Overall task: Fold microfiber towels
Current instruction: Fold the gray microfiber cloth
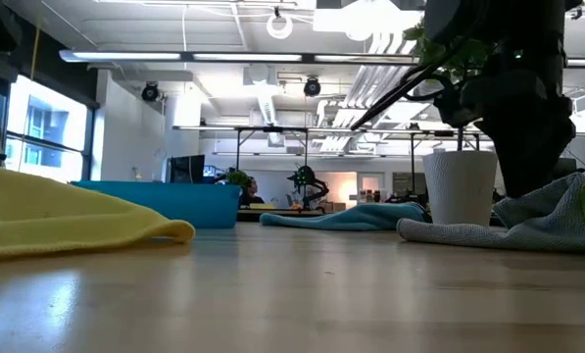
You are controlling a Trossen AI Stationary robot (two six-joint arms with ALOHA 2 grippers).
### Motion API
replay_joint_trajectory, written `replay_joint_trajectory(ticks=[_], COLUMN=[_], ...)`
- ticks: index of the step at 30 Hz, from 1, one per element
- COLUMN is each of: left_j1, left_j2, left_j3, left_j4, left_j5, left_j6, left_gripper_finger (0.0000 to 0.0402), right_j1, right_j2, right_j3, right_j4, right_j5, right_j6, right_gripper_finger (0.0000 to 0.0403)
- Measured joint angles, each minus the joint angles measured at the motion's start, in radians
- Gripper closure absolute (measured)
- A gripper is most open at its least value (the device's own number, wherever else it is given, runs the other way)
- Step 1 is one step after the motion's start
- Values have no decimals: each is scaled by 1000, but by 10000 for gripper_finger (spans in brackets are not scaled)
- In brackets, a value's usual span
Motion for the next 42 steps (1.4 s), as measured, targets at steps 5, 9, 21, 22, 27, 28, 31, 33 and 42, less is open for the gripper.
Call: replay_joint_trajectory(ticks=[5, 9, 21, 22, 27, 28, 31, 33, 42], left_j1=[0, 0, 29, 37, 93, 107, 151, 181, 294], left_j2=[0, 0, 0, 0, 0, 0, 0, 0, 0], left_j3=[0, 0, 0, 0, 0, 1, 1, 1, 1], left_j4=[0, 0, 1, 1, 5, 10, 42, 93, 403], left_j5=[0, -1, -176, -200, -337, -365, -453, -496, -520], left_j6=[1, 2, 52, 70, 145, 155, 186, 215, 423], left_gripper_finger=[273, 273, 273, 273, 273, 273, 273, 273, 273], right_j1=[0, 0, 0, 0, 0, 0, -5, -9, -37], right_j2=[1, 1, 1, 1, -1, -1, -1, -1, -2], right_j3=[-35, -45, -45, -45, -45, -45, -45, -45, -45], right_j4=[6, 6, 310, 364, 650, 706, 865, 966, 1195], right_j5=[-23, -16, -44, -44, -44, -44, -43, -34, 84], right_j6=[-5, 36, -69, -83, -154, -166, -214, -240, -276], right_gripper_finger=[232, 254, 389, 389, 399, 399, 401, 401, 402])
